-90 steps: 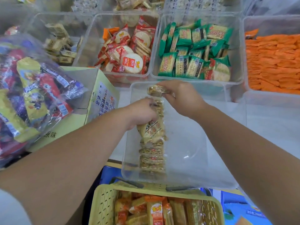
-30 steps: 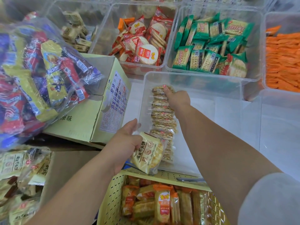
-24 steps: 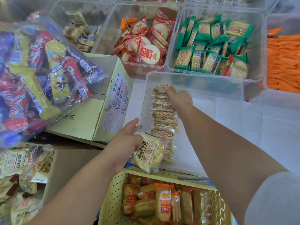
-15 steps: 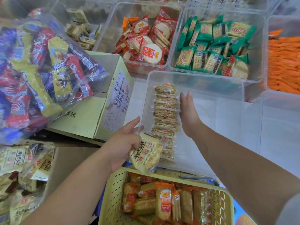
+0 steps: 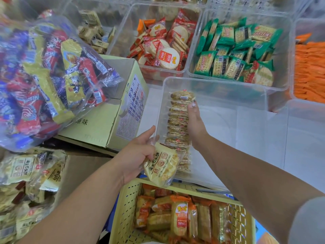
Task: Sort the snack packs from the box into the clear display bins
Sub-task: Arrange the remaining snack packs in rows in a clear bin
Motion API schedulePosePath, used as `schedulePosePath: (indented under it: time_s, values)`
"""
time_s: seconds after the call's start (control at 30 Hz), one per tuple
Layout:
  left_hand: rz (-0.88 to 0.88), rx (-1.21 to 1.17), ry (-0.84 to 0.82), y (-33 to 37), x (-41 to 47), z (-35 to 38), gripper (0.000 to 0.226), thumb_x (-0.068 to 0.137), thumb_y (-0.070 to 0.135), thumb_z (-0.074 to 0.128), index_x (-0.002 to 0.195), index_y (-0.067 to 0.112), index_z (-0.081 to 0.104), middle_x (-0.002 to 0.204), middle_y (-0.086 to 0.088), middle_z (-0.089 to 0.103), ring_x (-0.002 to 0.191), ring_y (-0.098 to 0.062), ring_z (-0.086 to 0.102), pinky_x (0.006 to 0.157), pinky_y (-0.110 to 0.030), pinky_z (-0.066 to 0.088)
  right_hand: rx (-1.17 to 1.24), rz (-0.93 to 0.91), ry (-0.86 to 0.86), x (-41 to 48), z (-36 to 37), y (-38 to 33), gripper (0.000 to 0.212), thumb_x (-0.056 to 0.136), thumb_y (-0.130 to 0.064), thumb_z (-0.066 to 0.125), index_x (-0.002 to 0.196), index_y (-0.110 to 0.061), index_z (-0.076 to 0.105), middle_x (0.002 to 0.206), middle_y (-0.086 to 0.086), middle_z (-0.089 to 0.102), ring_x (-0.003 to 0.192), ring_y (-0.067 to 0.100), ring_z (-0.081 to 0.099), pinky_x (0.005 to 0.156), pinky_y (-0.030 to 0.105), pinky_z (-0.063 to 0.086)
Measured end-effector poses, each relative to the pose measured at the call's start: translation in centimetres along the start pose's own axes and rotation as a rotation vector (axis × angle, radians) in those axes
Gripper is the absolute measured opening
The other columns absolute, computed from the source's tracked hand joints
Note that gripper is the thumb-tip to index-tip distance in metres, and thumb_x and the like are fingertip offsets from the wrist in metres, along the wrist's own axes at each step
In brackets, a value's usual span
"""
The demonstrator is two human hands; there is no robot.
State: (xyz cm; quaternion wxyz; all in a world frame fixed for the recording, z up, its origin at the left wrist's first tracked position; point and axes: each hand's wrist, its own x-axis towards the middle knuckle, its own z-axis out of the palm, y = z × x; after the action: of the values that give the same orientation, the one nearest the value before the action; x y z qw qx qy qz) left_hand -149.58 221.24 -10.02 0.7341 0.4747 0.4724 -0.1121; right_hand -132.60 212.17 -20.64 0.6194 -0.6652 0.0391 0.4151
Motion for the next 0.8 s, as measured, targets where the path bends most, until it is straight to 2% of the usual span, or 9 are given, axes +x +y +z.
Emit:
schedulePosePath:
  time_s: [0.13,0.27,0.33,0.43,0.5,0.53,0.6,0.7,0.8]
  values:
    - [0.024,0.002,0.047,0.0,-0.5,0.3,0.095,0.083,-0.022,0.036,0.155,0.039,0.040,0.153,0.001,0.048,0.102,-0.025,0.062,0.066,-0.033,0.045,-0.155,0.050,-0.015,-0.7,-0.9,-1.6,0.073,0.096,-0.073,0.033,0.159,-0.046,0.006,0.168,-0.004,0.017,0.151,0.030,0.024,0.117,0.054,0.023]
    - [0.117,-0.040,0.170,0.2,-1.8,0.6,0.088,0.086,-0.018,0.045,0.152,0.040,0.043,0.146,-0.020,0.053,0.079,-0.023,0.055,0.068,-0.032,0.045,-0.192,-0.032,0.148,-4.0,-2.1,-3.6,0.072,0.097,-0.063,0.047,0.159,-0.037,0.020,0.164,-0.004,0.023,0.145,0.027,0.033,0.104,0.045,0.036]
    - [0.188,-0.052,0.238,0.3,-2.7,1.0,0.084,0.086,-0.018,0.051,0.147,0.039,0.047,0.130,-0.020,0.061,0.060,-0.013,0.057,0.055,-0.024,0.047,-0.195,-0.102,0.114,-7.6,-2.8,-4.5,0.061,0.095,-0.062,0.053,0.150,-0.039,0.037,0.152,-0.005,0.040,0.130,0.019,0.048,0.093,0.035,0.042]
    - [0.265,-0.063,0.267,0.2,-3.8,1.9,0.085,0.085,-0.016,0.064,0.144,0.043,0.047,0.116,-0.014,0.067,0.064,-0.013,0.063,0.063,-0.027,0.053,-0.295,-0.253,0.002,-13.4,-3.8,-5.0,0.037,0.088,-0.062,0.060,0.121,-0.046,0.060,0.112,-0.017,0.061,0.101,0.008,0.063,0.082,0.036,0.056]
    - [0.320,-0.069,0.249,0.0,-4.4,2.9,0.085,0.086,-0.015,0.068,0.142,0.045,0.046,0.096,-0.009,0.076,0.061,-0.009,0.068,0.059,-0.021,0.054,-0.391,-0.326,-0.087,-16.5,-4.0,-4.7,0.033,0.082,-0.062,0.062,0.113,-0.051,0.063,0.104,-0.021,0.061,0.092,0.003,0.065,0.081,0.033,0.058]
    - [0.345,-0.069,0.239,-0.1,-4.7,3.4,0.084,0.086,-0.015,0.069,0.139,0.047,0.048,0.084,-0.004,0.076,0.062,-0.009,0.070,0.057,-0.019,0.054,-0.458,-0.351,-0.126,-17.7,-4.0,-4.3,0.035,0.084,-0.060,0.065,0.117,-0.052,0.061,0.108,-0.025,0.057,0.096,-0.001,0.063,0.081,0.026,0.056]
    - [0.383,-0.060,0.214,-0.5,-5.2,4.6,0.085,0.085,-0.017,0.069,0.132,0.052,0.054,0.094,-0.009,0.077,0.072,-0.014,0.074,0.062,-0.022,0.056,-0.583,-0.396,-0.146,-19.1,-4.1,-3.5,0.046,0.085,-0.055,0.070,0.128,-0.052,0.056,0.119,-0.030,0.049,0.109,-0.009,0.055,0.087,0.018,0.051]
    - [0.402,-0.059,0.132,-1.3,-6.2,6.4,0.090,0.082,-0.022,0.067,0.123,0.057,0.057,0.104,-0.015,0.075,0.080,-0.020,0.075,0.064,-0.027,0.058,-0.651,-0.419,-0.136,-20.2,-4.6,-3.3,0.064,0.077,-0.060,0.072,0.136,-0.045,0.052,0.129,-0.026,0.047,0.118,-0.010,0.048,0.099,0.026,0.050]
    - [0.373,-0.064,0.090,-2.1,-6.7,8.1,0.080,0.083,-0.013,0.073,0.123,0.054,0.058,0.094,0.002,0.078,0.082,-0.018,0.077,0.059,-0.029,0.058,-0.862,-0.443,-0.180,-20.8,-5.1,-3.6,0.090,0.064,-0.077,0.061,0.145,-0.043,0.041,0.133,-0.032,0.041,0.122,-0.012,0.038,0.105,0.022,0.040]
